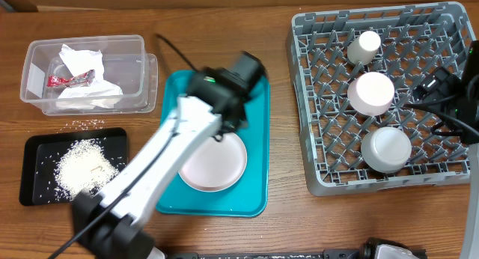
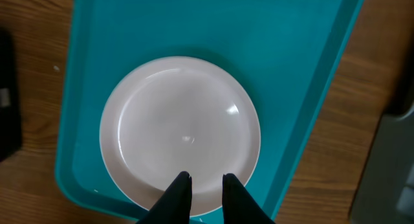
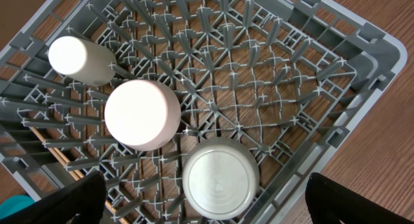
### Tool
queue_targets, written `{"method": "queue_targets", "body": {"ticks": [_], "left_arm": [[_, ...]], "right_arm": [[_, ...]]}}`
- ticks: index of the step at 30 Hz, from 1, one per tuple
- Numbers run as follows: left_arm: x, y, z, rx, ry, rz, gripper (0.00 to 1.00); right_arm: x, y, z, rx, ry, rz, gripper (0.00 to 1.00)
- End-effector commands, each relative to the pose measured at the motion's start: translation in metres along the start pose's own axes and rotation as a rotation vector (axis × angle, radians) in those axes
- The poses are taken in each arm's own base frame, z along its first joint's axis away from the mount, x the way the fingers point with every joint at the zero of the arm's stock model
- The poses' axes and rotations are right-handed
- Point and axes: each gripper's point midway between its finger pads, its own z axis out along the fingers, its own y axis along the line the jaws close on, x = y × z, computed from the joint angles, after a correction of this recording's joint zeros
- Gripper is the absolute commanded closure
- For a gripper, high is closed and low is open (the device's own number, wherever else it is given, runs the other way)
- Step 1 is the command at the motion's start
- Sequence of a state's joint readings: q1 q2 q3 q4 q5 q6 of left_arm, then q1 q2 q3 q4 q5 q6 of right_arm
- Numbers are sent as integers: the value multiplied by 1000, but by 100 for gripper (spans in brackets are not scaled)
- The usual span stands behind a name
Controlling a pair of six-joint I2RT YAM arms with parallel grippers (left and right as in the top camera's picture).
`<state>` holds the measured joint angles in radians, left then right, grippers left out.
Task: Sort waste into correct bins and load items into the dishwasher
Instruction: 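Open the left gripper and withdraw it to the left side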
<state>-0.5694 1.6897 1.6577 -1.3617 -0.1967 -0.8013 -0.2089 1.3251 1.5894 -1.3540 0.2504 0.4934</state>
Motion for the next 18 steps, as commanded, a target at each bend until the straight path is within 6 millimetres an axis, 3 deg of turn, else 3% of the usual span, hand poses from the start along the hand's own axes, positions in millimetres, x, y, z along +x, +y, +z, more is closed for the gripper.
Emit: {"method": "queue_targets", "body": {"ticks": [1,8,15,17,18], "left_arm": [[-30,36,-48,41,-127,-100,79],[-41,140,-87,-34,-205,-360,81],[-22,244,-104,-210,-211,-660,81],[-15,266,-104,-247,-194,-742,66],[-12,276,-104,-262,-187,-780,49]], "right_arm": [[-7,1,-5,-9,-23,10,0],[-7,1,-5,-9,-23,10,0],[-1,9,-5,-58,8,10,0],[6,20,-6,-122,48,9,0],[10,28,-8,-167,77,8,0]]}}
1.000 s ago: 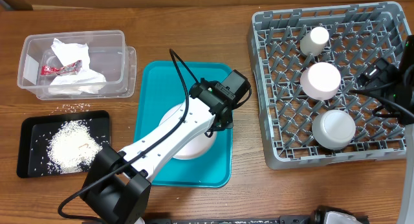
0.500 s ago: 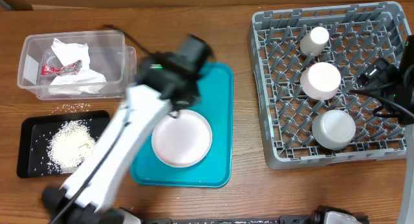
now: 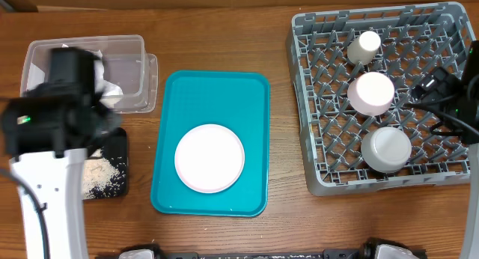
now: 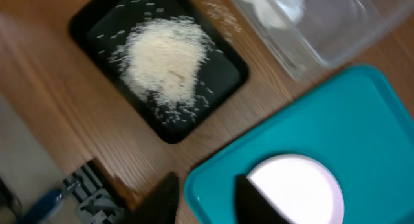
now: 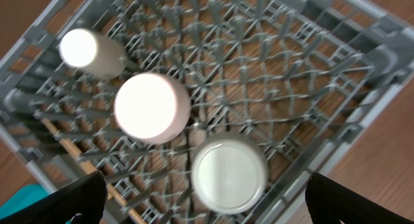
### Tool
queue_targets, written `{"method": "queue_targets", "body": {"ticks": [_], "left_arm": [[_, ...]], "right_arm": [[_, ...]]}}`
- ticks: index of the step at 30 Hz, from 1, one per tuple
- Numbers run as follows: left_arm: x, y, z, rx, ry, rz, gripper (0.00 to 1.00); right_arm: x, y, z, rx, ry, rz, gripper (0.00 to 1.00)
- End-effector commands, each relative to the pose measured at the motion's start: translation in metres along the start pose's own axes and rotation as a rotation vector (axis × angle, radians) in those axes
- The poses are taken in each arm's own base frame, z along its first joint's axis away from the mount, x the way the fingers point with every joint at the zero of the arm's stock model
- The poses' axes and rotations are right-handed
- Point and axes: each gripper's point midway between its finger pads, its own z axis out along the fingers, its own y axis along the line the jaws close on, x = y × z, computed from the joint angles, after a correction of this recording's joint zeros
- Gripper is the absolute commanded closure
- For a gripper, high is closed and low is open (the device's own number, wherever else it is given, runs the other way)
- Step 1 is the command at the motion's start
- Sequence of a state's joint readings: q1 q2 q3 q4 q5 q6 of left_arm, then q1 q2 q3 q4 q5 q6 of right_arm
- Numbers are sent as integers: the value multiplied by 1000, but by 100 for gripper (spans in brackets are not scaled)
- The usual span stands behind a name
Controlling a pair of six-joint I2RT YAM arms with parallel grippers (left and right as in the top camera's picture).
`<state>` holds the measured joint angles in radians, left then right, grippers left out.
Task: Sort waste into correct bins and load items into the dishwasher
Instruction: 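Open the left gripper and withdraw it to the left side, then move the right gripper from the rack to the plate's rim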
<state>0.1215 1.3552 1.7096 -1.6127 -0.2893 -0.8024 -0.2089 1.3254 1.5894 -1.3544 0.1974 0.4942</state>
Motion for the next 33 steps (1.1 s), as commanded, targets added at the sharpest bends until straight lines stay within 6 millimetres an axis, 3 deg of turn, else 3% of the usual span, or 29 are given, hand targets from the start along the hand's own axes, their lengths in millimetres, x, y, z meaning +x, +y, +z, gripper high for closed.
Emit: {"method": "queue_targets", "body": {"ticks": [1,2,5,8,11,16,25,29,33], "left_arm": [[-19,37,-1,-71,-31,-121,17],[-21,44,0,-88,-25,-144,0],[-20,63,3,-143,7,-191,0],[-18,67,6,-163,23,-189,0],[-18,68,7,-170,23,-171,0],[-22,74,6,-194,4,-205,0],[-25,88,8,-214,4,-351,0],[-25,88,8,-214,4,-351,0],[-25,88,8,-214,4,-352,0]], "right_arm": [[10,27,-8,-160,75,6,0],[20,37,-11,-222,128,5,0],[48,68,-28,-425,293,6,0],[60,100,-46,-618,378,-18,0],[68,121,-50,-682,377,-117,0],[109,142,-33,-593,413,-342,0],[235,181,-4,-514,695,-801,0],[257,204,14,-516,708,-820,0],[276,215,27,-501,735,-834,0]]}}
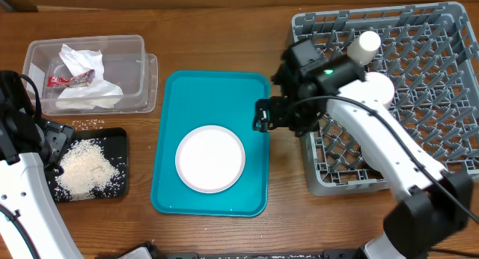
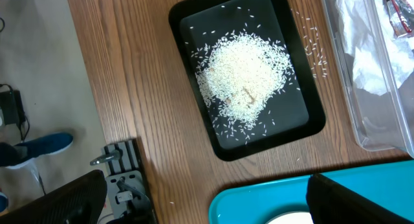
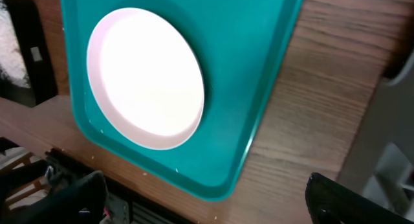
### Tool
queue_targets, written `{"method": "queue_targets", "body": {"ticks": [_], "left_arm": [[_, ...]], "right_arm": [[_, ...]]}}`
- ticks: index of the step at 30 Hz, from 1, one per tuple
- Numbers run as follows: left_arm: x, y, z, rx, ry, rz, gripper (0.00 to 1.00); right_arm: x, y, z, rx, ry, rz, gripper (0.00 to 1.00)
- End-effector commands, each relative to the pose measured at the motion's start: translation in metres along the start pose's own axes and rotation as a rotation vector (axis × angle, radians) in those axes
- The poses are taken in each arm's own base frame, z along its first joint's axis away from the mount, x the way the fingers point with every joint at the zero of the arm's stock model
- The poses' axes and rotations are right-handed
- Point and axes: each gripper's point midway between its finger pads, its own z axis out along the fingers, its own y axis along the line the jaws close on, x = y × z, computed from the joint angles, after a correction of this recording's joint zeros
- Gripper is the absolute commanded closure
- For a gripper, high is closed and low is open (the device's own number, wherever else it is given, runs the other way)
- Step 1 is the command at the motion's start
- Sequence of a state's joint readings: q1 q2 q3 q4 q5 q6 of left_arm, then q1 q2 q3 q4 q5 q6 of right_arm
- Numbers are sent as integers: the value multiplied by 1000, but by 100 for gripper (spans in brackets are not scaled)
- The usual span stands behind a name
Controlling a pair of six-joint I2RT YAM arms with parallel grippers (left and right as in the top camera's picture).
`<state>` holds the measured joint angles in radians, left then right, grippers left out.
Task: Sort waste into correct bins and load items into the dishwasher
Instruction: 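Move the right gripper from the rack to the plate's rim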
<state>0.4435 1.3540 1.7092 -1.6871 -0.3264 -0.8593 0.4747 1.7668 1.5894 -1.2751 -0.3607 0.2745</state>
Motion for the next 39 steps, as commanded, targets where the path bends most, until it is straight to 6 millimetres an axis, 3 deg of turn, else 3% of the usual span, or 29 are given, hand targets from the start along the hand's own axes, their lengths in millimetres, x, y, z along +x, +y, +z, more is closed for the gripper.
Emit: {"method": "queue_targets", "body": {"ticks": [1,7,13,16,23,31,39], "left_arm": [[-3,2,-1,-7,-13,-23,0],[-3,2,-1,-6,-14,-23,0],[-3,2,-1,-7,-13,-23,0],[-3,2,-1,-7,-13,-23,0],[-3,2,-1,-7,-13,-23,0],[-3,2,-1,-7,-13,-23,0],[-3,2,-1,-7,-13,-23,0]], "right_arm": [[-3,6,18,13,25,-7,0],[-1,24,55,62,48,-87,19],[-11,11,80,237,-34,9,25],[-10,11,95,239,-21,22,27],[-7,-2,126,270,36,68,43],[-2,-7,150,273,87,107,48],[-1,-5,152,268,92,104,47]]}}
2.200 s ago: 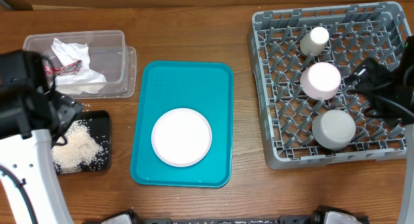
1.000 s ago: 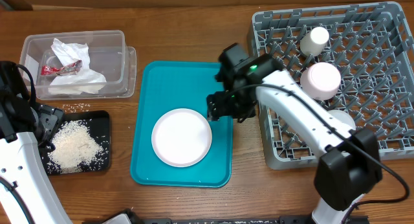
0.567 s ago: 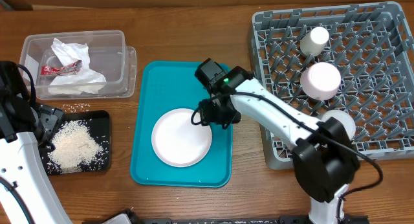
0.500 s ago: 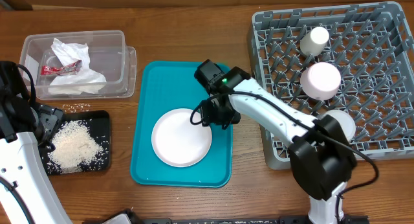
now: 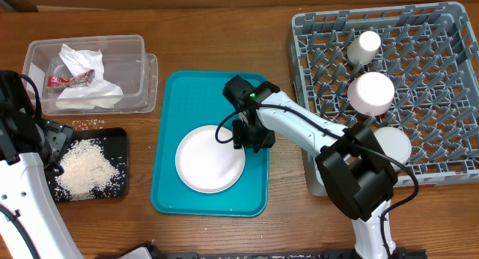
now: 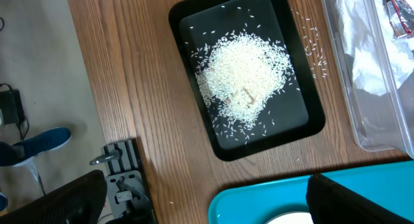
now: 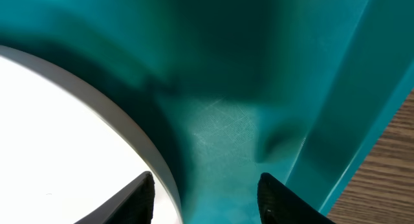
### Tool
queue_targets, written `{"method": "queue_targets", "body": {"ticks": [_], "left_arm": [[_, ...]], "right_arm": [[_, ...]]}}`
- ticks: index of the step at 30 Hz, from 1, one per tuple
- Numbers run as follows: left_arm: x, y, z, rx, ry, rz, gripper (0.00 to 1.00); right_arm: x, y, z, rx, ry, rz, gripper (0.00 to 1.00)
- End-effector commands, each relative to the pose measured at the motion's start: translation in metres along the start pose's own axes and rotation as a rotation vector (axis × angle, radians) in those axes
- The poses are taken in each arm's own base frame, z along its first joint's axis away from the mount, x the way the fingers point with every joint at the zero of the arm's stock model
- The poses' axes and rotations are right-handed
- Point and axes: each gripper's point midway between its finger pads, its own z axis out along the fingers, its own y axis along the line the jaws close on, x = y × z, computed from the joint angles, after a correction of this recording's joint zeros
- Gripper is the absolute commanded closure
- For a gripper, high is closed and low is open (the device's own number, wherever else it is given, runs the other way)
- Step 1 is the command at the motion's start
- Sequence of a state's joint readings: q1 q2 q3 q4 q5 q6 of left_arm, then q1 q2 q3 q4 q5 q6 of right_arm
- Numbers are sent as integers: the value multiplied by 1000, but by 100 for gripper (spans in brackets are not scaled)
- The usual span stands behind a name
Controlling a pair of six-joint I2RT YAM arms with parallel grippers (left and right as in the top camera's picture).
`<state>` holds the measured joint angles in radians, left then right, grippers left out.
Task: Sort waste into correct bins and load items into the dishwasher
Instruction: 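Move the right gripper from the rack to the plate's rim, then grasp the white plate's rim with the right gripper, then lift the plate and carry it to the rack's back area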
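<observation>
A white plate (image 5: 206, 160) lies in the teal tray (image 5: 213, 94) at the table's middle. My right gripper (image 5: 251, 137) is down at the plate's right rim. In the right wrist view the right gripper (image 7: 207, 185) is open, one finger over the plate (image 7: 52, 140) and the other over the tray floor (image 7: 226, 130), with the rim between them. My left gripper (image 6: 204, 179) hangs open and holds nothing, over the wood beside the black tray (image 6: 194, 30) of rice. The grey dish rack (image 5: 299, 34) at the right holds two upturned cups (image 5: 373, 93) and a bowl (image 5: 395, 143).
A clear bin (image 5: 142, 64) with paper and a wrapper stands at the back left. The black tray (image 5: 34, 143) of rice lies in front of it, with loose grains on the wood. My right arm stretches from the rack across to the tray.
My right gripper was high over the tray's right edge with its fingers wide. Now it is low at the plate's right rim, fingers closer together but still open. The left arm has not moved.
My left gripper was first nearly shut over the plate while the right one hung over the rack. Then the left arm was at the far left by the rice tray, and open there. The right arm was then at the tray and is now at the plate's rim.
</observation>
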<state>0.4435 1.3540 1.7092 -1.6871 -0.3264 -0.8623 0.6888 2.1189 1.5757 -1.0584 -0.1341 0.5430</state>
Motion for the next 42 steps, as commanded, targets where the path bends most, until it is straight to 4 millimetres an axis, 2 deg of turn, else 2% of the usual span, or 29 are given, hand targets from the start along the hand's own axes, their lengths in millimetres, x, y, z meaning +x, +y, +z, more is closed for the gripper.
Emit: {"method": "queue_targets", "body": {"ticks": [1,6,11,17,23,25,27,31,34,40,42], "left_arm": [[-3,2,-1,-7,-13,-20,0],[-3,2,-1,-7,-13,-20,0],[-3,2,-1,-7,-13,-20,0],[-3,2,-1,-7,-13,-20,0],[-3,2,-1,-7,-13,-20,0],[-3,2,-1,-7,-13,-20,0],[-3,2,-1,-7,-13,-20,0],[-3,2,-1,-7,-13,-20,0],[-3,2,-1,-7,-13,-20,0],[-3,2,-1,-7,-13,-20,0],[-3,2,-1,-7,-13,-20,0]], "right_arm": [[3,3,3,-5,10,2,47],[14,12,6,-19,33,-18,52],[25,26,14,-24,28,-58,51],[26,17,21,68,-20,-21,54],[27,12,20,77,-6,-10,81],[24,8,17,81,-3,4,94],[22,3,12,87,4,21,96],[8,-8,-12,87,4,73,96],[-5,-12,-37,68,-20,86,96],[-38,-30,-141,-11,-163,97,96],[-48,-47,-181,-2,-253,114,96]]}}
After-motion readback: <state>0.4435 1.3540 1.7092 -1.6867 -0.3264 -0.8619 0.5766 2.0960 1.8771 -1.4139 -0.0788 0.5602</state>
